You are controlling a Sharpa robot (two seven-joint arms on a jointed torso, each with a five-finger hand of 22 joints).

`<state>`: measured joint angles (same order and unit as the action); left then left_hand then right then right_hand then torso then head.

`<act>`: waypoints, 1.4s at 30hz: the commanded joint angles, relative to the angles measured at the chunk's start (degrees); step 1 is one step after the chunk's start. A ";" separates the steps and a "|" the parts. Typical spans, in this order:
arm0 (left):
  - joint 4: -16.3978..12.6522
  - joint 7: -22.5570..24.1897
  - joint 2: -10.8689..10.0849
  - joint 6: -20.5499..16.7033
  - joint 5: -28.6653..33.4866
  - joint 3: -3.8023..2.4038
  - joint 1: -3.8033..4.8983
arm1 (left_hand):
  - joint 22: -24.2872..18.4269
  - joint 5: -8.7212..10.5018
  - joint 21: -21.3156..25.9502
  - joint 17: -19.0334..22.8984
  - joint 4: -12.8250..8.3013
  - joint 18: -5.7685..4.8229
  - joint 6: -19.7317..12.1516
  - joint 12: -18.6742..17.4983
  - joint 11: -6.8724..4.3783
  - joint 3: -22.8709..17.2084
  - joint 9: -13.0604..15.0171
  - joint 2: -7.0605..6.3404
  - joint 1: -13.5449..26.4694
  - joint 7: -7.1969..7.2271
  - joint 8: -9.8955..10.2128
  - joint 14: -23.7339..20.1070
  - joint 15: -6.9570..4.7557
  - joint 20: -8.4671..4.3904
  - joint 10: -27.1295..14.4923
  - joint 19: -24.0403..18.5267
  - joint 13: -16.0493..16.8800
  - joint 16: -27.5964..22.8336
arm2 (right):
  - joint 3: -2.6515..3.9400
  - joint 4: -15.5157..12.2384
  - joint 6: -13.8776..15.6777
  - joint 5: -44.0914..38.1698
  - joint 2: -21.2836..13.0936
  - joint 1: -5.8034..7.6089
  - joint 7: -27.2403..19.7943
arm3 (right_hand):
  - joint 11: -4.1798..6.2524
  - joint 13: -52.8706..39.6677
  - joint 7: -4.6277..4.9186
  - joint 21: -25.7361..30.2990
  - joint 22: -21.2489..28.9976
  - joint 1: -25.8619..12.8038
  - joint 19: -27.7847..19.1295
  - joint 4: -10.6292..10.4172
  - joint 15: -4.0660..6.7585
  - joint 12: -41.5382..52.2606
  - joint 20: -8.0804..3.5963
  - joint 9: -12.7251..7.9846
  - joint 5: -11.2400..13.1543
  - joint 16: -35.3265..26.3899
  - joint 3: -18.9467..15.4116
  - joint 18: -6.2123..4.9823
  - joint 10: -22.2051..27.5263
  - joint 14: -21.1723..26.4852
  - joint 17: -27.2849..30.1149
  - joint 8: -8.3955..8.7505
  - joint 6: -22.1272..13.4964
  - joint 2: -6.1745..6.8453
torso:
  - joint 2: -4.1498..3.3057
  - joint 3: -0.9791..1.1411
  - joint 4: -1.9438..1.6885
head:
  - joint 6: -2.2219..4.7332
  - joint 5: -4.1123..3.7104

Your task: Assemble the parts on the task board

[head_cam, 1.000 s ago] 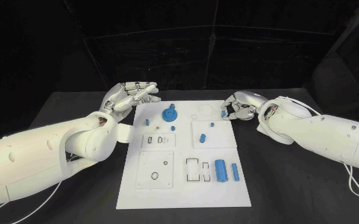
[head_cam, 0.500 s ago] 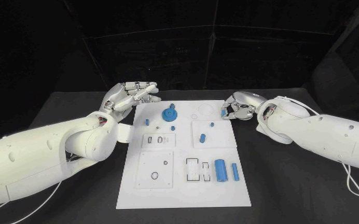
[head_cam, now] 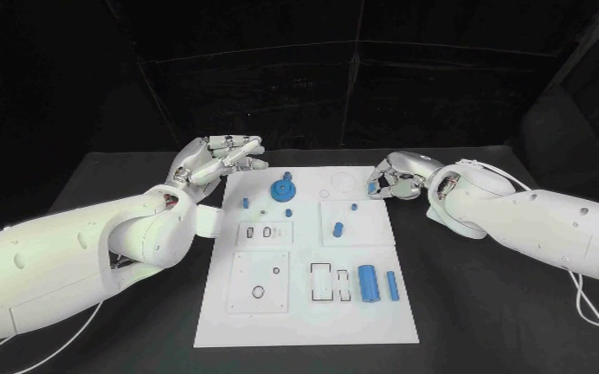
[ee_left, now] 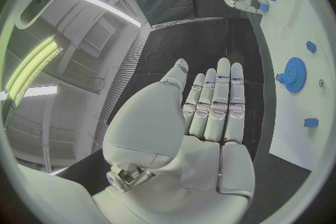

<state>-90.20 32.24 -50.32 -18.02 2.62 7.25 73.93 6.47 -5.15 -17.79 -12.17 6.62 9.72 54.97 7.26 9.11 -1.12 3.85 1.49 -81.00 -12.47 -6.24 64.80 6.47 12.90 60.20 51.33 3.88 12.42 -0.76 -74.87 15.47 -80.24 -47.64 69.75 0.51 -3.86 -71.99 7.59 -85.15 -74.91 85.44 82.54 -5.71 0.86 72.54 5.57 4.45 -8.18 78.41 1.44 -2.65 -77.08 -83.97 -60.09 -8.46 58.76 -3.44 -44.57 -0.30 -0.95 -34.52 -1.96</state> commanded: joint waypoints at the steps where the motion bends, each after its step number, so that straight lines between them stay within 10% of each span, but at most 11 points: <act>1: -0.07 0.17 -0.01 0.65 -0.08 -0.04 0.07 | -0.06 -0.08 0.24 -0.05 -0.37 0.85 0.26 -0.25 0.15 -0.07 -0.03 0.64 -0.04 -0.02 0.22 -0.24 -0.07 0.16 0.23 -0.20 -0.07 -0.23 | 0.00 -0.56 3.37 0.14 -0.03 0.01 0.71 | 1.31 -0.21 -0.13 -0.18 -5.56 0.06 0.21 -0.13 0.64 0.57 -0.41 0.06 -0.17 -0.10 0.67 0.39 -1.44 -1.21 -0.15 -0.18 0.53 -0.91 | 0.00 0.02 0.01 | -0.06 0.02; 9: -0.06 0.16 -0.17 0.67 -0.08 -0.04 0.08 | -0.06 -0.08 0.24 -0.05 -0.37 0.85 0.26 -0.25 0.15 -0.07 -0.03 0.64 -0.04 -0.02 0.22 -0.24 -0.07 0.16 0.23 -0.20 -0.07 -0.23 | 0.04 -4.38 6.09 2.89 -1.38 0.02 2.95 | 1.35 0.21 -0.09 -0.21 -5.66 0.25 0.27 0.04 0.76 -0.05 -0.66 -0.30 -0.80 -0.36 3.07 0.42 -1.10 -1.15 0.32 0.52 0.18 -2.67 | 0.13 -0.06 -0.02 | 0.13 0.08; 22: 0.86 0.19 -0.10 0.70 -0.08 -0.04 0.09 | -0.10 -0.08 0.27 -0.07 -0.41 0.84 0.22 -0.39 0.21 -0.09 -0.06 0.65 -0.02 -0.10 0.30 -0.21 -0.04 0.18 0.21 -0.19 -0.09 -0.36 | 0.12 -15.21 6.95 2.26 0.21 1.20 13.94 | 1.22 0.12 0.06 -0.29 -5.88 -0.68 0.42 0.29 0.67 -0.15 -0.60 -0.43 -3.06 -0.41 4.85 0.47 -1.10 -1.19 0.31 1.07 0.18 -2.03 | 0.74 -0.42 -0.16 | -0.36 0.75; 35: 1.91 0.49 0.28 0.69 -0.08 -0.05 0.12 | -0.11 -0.09 0.28 -0.08 -0.46 0.84 0.26 -0.42 0.20 -0.13 -0.05 0.67 -0.07 -0.06 0.30 -0.19 -0.03 0.18 0.26 -0.18 -0.09 -0.41 | -0.09 -15.41 3.62 -3.13 9.77 1.36 18.75 | 1.22 -0.05 0.05 -0.35 -6.03 -0.97 0.53 0.35 0.66 -0.01 -0.59 -0.43 -3.26 -0.28 5.12 0.50 -1.22 -1.26 -0.02 1.13 0.26 -1.66 | 0.89 -0.65 -0.22 | -0.97 2.28; 42: 1.84 0.87 0.09 0.89 -0.08 -0.07 0.13 | -0.14 -0.10 0.30 -0.09 -0.55 0.84 0.28 -0.47 0.17 -0.18 -0.05 0.67 -0.15 -0.01 0.32 -0.20 -0.03 0.18 0.29 -0.19 -0.09 -0.49 | -3.05 -14.76 2.04 -4.73 13.48 1.29 21.83 | 1.22 -0.12 0.07 -0.37 -6.09 -1.25 0.56 0.67 0.67 0.01 -0.59 -0.44 -3.26 -0.18 5.51 0.51 -1.27 -1.33 -0.21 1.28 0.32 -0.87 | 0.83 -0.62 -0.21 | -1.51 3.44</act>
<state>-88.25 32.24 -50.18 -17.92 2.62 7.25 73.96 6.42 -5.15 -17.79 -12.20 6.47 9.71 54.97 7.05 9.11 -1.28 3.85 1.66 -81.16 -12.47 -6.24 64.80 6.47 12.90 60.20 51.33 3.84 12.15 -3.78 -89.68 19.28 -82.63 -34.33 71.01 19.40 -3.86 -72.09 7.74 -85.15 -74.91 84.49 82.92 -4.90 1.24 72.43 5.20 3.95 -11.26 78.20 6.32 -2.65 -77.08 -83.94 -60.25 -7.09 58.57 -4.81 -43.69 -0.91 -1.20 -35.87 1.10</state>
